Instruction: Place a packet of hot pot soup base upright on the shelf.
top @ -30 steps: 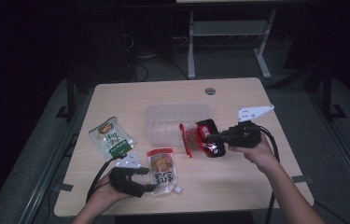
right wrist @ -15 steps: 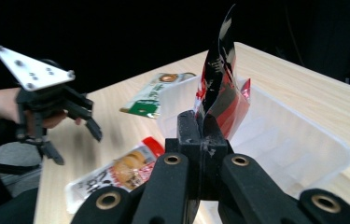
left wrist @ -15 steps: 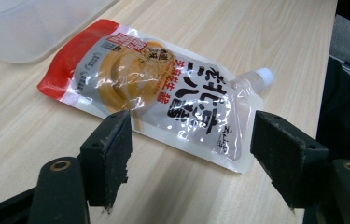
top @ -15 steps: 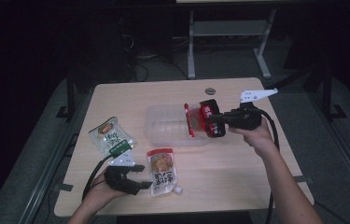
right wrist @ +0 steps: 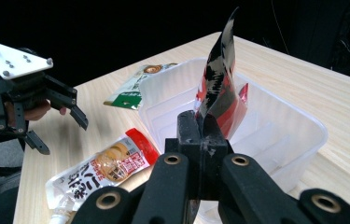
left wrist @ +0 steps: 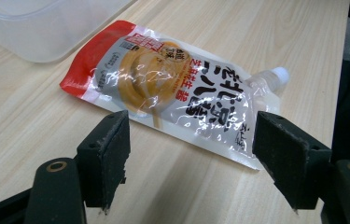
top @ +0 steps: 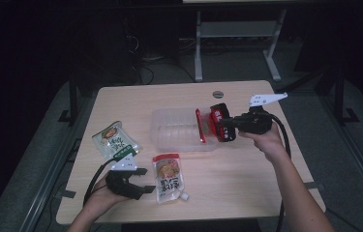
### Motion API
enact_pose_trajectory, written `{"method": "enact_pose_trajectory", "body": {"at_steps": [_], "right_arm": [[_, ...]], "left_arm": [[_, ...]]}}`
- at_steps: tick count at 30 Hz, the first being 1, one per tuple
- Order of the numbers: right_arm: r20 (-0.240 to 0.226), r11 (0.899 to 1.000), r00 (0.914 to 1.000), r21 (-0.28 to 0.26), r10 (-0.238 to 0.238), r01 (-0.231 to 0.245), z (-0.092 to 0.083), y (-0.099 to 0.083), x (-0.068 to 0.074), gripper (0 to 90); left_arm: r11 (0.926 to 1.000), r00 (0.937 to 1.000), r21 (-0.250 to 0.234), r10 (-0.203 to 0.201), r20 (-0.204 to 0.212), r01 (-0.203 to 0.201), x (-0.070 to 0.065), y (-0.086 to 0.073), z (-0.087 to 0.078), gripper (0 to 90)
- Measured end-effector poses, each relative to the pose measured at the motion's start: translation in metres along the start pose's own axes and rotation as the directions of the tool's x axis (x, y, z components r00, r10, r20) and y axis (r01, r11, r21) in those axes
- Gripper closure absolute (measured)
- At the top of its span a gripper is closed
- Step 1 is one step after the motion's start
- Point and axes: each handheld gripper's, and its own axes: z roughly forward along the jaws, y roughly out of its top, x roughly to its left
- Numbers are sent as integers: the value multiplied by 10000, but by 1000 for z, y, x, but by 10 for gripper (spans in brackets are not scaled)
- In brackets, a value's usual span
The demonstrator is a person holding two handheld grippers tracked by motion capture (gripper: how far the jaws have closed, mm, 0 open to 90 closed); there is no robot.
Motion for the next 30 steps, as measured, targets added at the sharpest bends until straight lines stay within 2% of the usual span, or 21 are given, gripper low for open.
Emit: {"method": "enact_pose_trajectory", "body": {"at_steps": [23,30], "right_arm": [[357,9992,9994,402,0,-14,18,-6,-1,900],[426,9986,9991,523,34,-57,29,-7,-6,900]], "left_arm": [[9999,10000,148,45,71,-46,-2,-3,5,271],[9997,9999,247,-68,-78,70,-7,-11,0,271]]}}
